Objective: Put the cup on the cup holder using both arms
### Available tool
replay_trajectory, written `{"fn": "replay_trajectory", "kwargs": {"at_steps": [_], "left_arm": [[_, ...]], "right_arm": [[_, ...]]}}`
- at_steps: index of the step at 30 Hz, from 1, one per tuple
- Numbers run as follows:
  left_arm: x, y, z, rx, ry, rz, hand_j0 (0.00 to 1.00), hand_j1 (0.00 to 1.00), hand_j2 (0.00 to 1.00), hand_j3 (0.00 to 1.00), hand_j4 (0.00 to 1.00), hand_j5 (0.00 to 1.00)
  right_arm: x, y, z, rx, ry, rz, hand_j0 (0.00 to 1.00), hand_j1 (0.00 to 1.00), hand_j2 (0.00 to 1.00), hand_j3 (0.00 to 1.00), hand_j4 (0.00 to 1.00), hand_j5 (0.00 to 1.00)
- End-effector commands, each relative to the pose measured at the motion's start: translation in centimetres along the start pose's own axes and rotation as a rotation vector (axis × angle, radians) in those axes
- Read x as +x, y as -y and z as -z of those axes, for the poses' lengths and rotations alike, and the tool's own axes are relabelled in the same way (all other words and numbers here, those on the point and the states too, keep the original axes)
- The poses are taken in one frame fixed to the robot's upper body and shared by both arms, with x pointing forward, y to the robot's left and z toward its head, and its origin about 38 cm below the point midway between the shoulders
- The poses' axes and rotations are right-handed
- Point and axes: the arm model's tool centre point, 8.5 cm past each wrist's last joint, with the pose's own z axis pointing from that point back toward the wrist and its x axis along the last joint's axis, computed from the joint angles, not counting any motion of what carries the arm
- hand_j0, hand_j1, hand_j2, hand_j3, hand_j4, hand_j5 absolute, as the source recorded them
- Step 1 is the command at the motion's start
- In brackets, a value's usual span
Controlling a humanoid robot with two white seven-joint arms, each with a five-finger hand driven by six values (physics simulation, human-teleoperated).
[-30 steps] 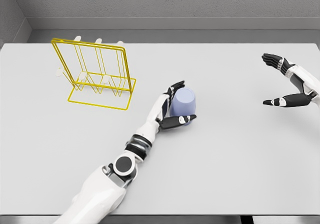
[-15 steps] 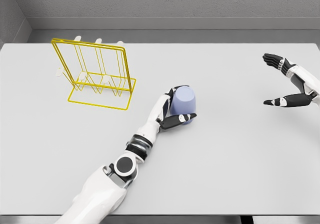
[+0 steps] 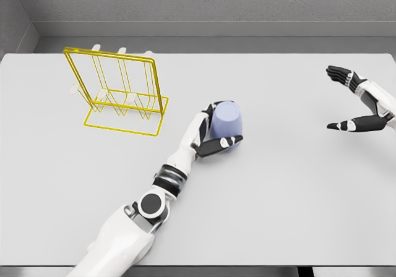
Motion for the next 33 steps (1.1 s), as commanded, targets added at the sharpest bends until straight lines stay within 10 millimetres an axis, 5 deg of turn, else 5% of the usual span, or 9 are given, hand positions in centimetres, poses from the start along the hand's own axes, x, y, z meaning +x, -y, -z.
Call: {"fn": "replay_trajectory", "kwargs": {"at_steps": [1,6,19,33], "left_arm": [[1.1,0.2,0.1,-0.007,0.031,-0.005,0.71,0.71,0.71,0.71,0.71,0.71],[2.7,0.2,0.0,-0.011,0.075,-0.015,0.71,0.71,0.71,0.71,0.71,0.71],[6.4,-4.7,-2.8,0.065,0.171,0.006,0.71,0.71,0.71,0.71,0.71,0.71],[7.8,-3.7,-4.5,0.054,0.229,-0.041,0.71,0.71,0.71,0.71,0.71,0.71]], "right_arm": [[-0.1,0.1,-0.1,-0.007,-0.003,0.007,1.00,1.00,1.00,1.00,1.00,1.00],[-0.1,0.2,-0.1,-0.007,-0.002,0.006,1.00,1.00,1.00,1.00,1.00,1.00],[-0.2,0.1,-0.1,-0.005,-0.006,0.008,1.00,1.00,1.00,1.00,1.00,1.00],[-0.2,0.2,-0.2,-0.009,-0.006,0.008,1.00,1.00,1.00,1.00,1.00,1.00]]}}
